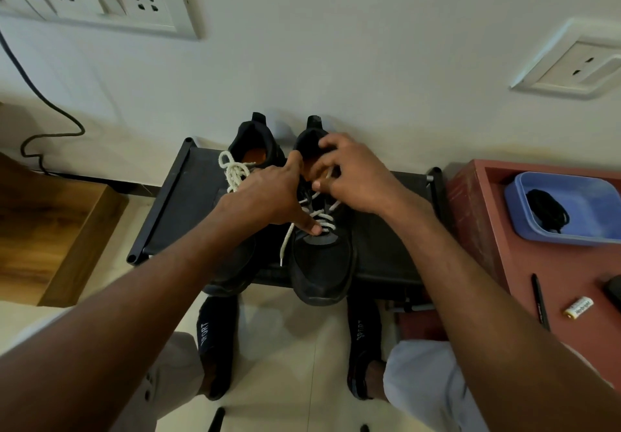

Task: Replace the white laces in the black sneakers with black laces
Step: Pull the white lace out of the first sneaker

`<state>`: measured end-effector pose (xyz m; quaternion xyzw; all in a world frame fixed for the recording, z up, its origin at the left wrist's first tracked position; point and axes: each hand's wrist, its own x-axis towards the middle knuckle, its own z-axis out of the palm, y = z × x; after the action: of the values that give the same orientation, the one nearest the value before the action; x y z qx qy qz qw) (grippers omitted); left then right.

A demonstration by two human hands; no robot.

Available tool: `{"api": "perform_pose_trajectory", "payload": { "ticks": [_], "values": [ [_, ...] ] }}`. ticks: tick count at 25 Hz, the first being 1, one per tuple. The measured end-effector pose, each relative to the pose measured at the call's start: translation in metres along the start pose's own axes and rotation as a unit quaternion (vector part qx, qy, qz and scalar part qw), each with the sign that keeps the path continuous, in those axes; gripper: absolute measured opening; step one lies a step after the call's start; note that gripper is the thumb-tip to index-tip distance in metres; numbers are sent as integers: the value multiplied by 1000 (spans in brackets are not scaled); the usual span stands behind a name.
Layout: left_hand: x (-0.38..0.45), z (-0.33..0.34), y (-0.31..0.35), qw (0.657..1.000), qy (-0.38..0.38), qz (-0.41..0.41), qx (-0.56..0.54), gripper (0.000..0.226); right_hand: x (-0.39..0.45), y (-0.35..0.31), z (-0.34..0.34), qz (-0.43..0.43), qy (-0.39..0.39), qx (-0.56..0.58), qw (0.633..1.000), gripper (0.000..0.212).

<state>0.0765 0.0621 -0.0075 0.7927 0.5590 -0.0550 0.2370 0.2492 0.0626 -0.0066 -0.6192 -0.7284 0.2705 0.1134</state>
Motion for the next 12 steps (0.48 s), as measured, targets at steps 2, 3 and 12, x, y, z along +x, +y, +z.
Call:
{"api": "perform_pose_trajectory", "payload": {
  "ticks": [2, 3, 12],
  "values": [
    [1, 0, 0, 1000, 1, 5, 1, 108, -2, 2, -2, -9, -69, -75, 995, 26],
    [2, 0, 0, 1000, -1, 8, 2, 108, -4, 2, -1, -9, -68, -98, 993, 24],
    [3, -4, -3, 999, -5, 18, -41, 89, -9, -19, 32, 147, 133, 150, 969, 3]
  ]
}}
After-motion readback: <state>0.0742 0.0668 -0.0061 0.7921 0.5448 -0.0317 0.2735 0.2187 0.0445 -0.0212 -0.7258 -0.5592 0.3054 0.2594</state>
